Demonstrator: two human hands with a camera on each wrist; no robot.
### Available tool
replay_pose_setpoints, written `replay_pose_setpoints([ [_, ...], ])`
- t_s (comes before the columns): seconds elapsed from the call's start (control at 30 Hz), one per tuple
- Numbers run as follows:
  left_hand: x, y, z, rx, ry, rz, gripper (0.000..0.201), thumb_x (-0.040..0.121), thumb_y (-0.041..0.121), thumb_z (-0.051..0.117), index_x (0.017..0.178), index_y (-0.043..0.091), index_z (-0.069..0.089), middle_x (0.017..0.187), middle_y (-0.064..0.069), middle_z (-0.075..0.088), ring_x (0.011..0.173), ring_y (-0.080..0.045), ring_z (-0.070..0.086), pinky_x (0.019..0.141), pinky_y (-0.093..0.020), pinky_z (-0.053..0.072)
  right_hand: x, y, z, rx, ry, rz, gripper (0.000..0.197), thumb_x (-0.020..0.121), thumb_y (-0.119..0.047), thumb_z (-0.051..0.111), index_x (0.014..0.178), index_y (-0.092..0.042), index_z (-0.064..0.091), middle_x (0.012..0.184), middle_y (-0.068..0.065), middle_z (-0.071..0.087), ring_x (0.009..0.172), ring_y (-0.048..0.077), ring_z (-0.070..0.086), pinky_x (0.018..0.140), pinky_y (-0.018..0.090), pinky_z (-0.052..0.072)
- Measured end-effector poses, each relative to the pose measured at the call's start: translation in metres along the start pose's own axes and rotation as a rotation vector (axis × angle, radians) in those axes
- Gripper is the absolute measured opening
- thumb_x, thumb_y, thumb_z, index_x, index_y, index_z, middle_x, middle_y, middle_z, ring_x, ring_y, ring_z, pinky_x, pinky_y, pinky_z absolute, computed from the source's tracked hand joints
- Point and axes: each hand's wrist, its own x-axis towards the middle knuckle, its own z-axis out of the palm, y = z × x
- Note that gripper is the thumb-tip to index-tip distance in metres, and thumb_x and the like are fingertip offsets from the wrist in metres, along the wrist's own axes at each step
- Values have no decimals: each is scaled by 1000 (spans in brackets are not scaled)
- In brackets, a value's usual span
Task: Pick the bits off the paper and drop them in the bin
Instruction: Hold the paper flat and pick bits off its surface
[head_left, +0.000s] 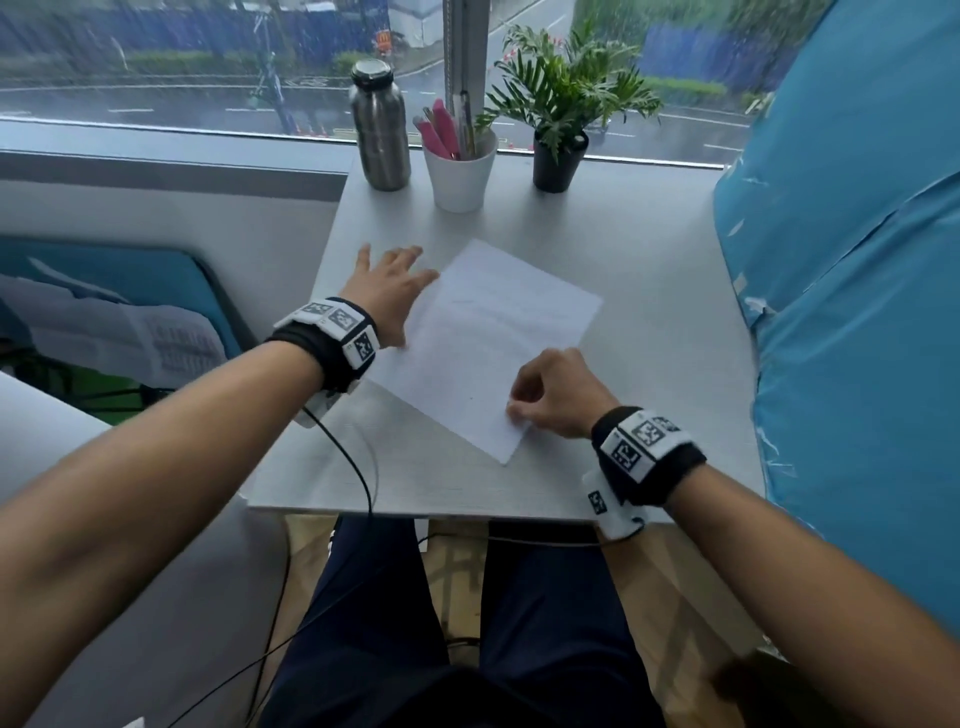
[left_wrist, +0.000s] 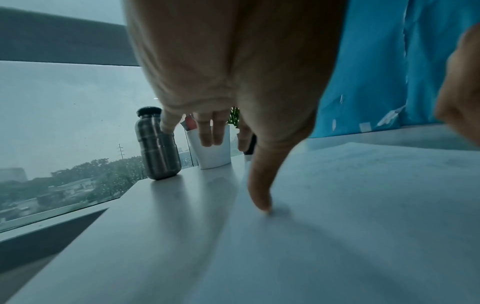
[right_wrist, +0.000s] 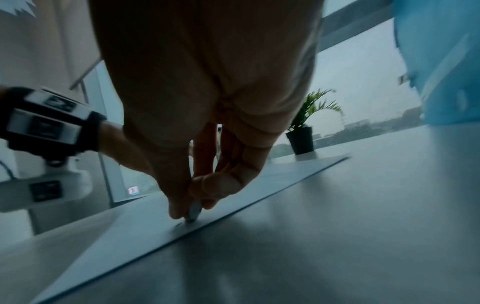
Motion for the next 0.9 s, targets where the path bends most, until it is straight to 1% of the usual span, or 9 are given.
replay_pose_setpoints([
  [0.1,-12,12,-1,-128,146,-95,56,83,23,72,134,13,51,138,-11,43,127,-31,42,103,-48,40,4,-18,12,43,-22,-44,11,78,-18,79,82,-9,77,78,-1,71,70,11,67,68,18,57],
  [0.17,-25,26,2,-271,107,-162,44,89,31,66,125,8,57,129,-14,52,118,-33,51,97,-44,46,16,-14,4,80,75,15,9,79,-16,78,82,-8,77,77,2,72,69,14,69,63,15,54],
  [0.3,-48,56,25,-322,-114,-151,85,71,71,68,122,5,52,127,-17,49,117,-33,48,101,-44,43,27,6,-11,3,150,93,8,77,-16,77,81,-10,78,82,6,73,78,18,67,77,30,57],
  [0.37,-51,63,36,-353,-178,-122,113,57,80,70,135,4,40,140,-19,35,131,-35,34,109,-47,36,23,5,-8,-6,118,89,7,77,-17,77,80,-11,78,79,4,73,75,15,67,74,27,56],
  [0.43,-49,60,40,-353,-216,-51,133,53,78,75,150,5,20,158,-20,10,146,-37,10,118,-50,22,15,-3,-2,-4,72,68,6,76,-16,78,79,-11,78,76,2,72,71,14,67,69,23,55],
  [0.5,-43,49,38,-357,-231,47,139,54,69,82,156,11,7,163,-14,-7,150,-31,-5,122,-47,9,10,-11,1,-17,14,36,6,76,-15,79,80,-10,78,76,2,72,71,14,67,70,23,55],
  [0.6,-34,34,33,-364,-238,143,141,52,63,86,157,18,4,164,-6,-11,150,-23,-8,122,-40,3,20,-19,-4,-33,-34,-12,9,78,-16,78,85,-10,79,79,3,74,75,14,67,74,23,56],
  [0.73,-24,27,37,-328,-272,187,146,49,67,85,157,23,-3,163,-2,-18,149,-19,-15,122,-42,-4,49,-32,-7,17,11,-63,11,78,-17,77,88,-11,80,79,4,75,73,13,66,72,18,53],
  [0.9,-22,22,44,-328,-290,209,153,43,71,84,156,27,-10,161,0,-24,148,-19,-21,120,-45,-9,47,-36,13,1,43,-121,10,76,-14,74,83,-10,80,75,6,74,69,17,67,72,29,56],
])
